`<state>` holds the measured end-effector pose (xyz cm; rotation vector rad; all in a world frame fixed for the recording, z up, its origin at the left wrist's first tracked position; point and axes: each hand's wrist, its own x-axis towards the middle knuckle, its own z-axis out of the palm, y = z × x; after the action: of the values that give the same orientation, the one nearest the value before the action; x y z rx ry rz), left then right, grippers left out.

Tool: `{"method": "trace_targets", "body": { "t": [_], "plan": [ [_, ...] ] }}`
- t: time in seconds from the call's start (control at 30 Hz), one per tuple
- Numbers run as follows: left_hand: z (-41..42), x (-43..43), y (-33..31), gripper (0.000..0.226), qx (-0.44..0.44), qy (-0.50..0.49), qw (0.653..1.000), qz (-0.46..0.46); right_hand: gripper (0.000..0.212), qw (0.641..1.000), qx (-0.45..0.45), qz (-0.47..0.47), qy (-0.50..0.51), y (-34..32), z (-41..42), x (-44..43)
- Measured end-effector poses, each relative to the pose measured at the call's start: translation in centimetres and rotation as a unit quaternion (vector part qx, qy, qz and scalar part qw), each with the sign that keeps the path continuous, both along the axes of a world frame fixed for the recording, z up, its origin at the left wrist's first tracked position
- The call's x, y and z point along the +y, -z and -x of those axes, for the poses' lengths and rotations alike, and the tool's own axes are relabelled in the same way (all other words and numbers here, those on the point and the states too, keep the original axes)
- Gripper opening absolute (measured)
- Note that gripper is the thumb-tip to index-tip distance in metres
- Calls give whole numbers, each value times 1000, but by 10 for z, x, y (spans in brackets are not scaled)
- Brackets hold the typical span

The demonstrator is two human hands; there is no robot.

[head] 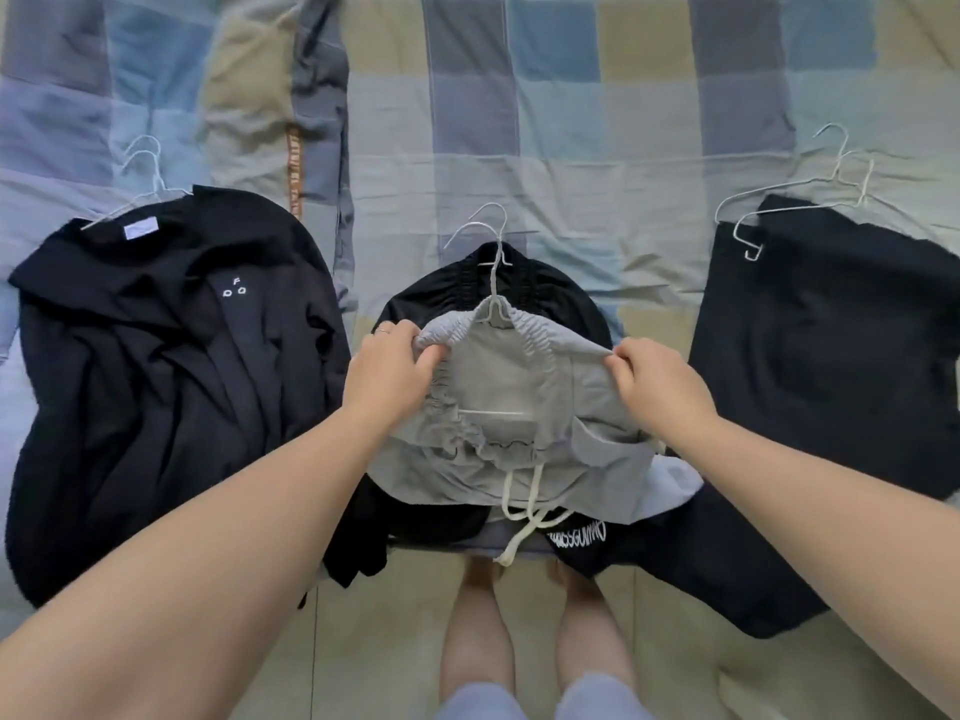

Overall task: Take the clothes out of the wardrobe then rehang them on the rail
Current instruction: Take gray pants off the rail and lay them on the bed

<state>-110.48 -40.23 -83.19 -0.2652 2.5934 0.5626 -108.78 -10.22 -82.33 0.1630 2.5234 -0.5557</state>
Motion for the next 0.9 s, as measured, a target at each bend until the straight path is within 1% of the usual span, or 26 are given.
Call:
{"method": "trace_targets", "body": {
  "t": [0.13,0.27,0.33,0.4,0.47,0.57,0.7,0.8,0.9],
  "plan": [
    [49,-4,62,33,-2,-10,1000,2,24,1000,8,-22,6,58,52,-10],
    [90,-6,106,34,-24,-30,999,10,21,998,22,-63,10,99,96,-14],
    [99,-7,124,33,-37,-56,998,-4,22,997,19,-68,18,113,108,-13],
    [99,-7,133,42,-55,-82,994,-36,25,997,2,-65,32,119,110,-13],
    [91,-6,135,52,-71,-84,992,-64,31,997,-23,-61,43,117,100,-14],
    [68,-7,119,60,-68,-49,993,-86,37,996,-53,-53,46,100,71,-16],
    [26,-5,73,64,-81,-6,995,-64,46,995,-91,-48,13,56,26,-27],
    [-3,-4,21,68,-78,27,996,-39,48,996,-83,-37,-7,8,5,-38],
    [-34,-6,-34,73,-63,22,998,-11,48,998,-62,-18,-21,-41,-9,-53]
  ]
}}
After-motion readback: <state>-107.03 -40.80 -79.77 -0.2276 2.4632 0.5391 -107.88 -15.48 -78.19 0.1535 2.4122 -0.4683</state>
